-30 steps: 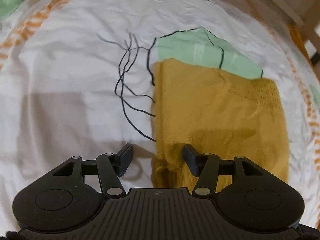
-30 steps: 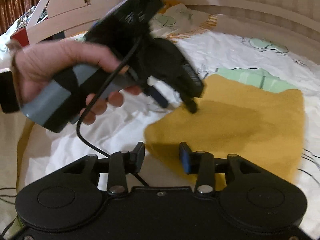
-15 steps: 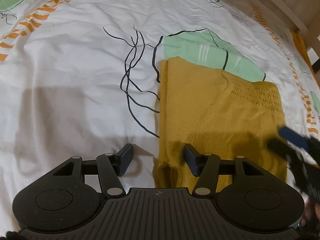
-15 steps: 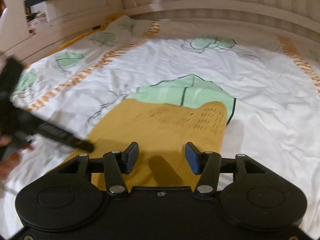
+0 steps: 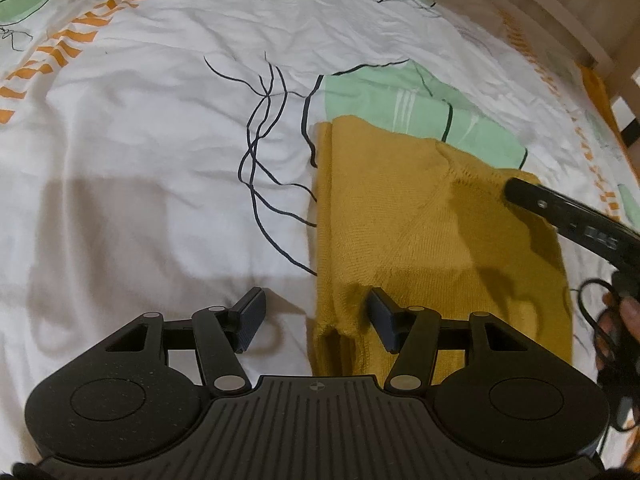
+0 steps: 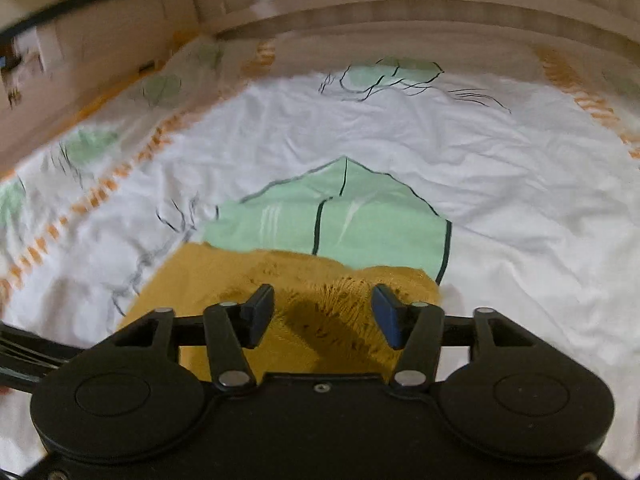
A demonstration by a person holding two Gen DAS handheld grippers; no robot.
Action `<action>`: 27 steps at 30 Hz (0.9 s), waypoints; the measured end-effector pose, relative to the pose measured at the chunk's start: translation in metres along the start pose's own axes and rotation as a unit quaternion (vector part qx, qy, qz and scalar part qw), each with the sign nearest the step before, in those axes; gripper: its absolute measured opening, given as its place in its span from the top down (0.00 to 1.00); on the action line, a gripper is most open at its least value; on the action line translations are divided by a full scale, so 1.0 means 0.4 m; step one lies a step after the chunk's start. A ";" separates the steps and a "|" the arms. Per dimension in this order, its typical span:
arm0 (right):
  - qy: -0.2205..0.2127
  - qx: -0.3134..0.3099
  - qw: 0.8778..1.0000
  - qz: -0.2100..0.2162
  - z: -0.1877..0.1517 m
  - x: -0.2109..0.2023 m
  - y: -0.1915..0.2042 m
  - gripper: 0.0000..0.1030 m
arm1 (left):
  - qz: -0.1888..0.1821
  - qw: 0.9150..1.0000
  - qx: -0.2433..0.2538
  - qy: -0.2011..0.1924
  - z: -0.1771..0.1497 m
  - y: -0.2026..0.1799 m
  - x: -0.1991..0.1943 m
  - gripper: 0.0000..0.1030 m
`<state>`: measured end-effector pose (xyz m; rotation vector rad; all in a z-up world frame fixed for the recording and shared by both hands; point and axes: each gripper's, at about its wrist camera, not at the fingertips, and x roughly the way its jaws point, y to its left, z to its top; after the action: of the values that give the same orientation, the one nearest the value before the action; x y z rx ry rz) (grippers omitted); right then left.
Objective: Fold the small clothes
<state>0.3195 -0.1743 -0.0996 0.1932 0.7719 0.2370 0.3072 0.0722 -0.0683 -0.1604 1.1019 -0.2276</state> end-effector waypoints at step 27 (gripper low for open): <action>0.040 0.210 0.972 0.096 -0.128 -0.081 -0.171 0.11 | -0.116 0.991 -0.059 0.041 -0.098 0.022 -0.018 0.38</action>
<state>0.2706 -0.2445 -0.1317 0.6640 0.8791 0.2633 0.2700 0.0819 -0.0815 -0.3886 1.1794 -0.3803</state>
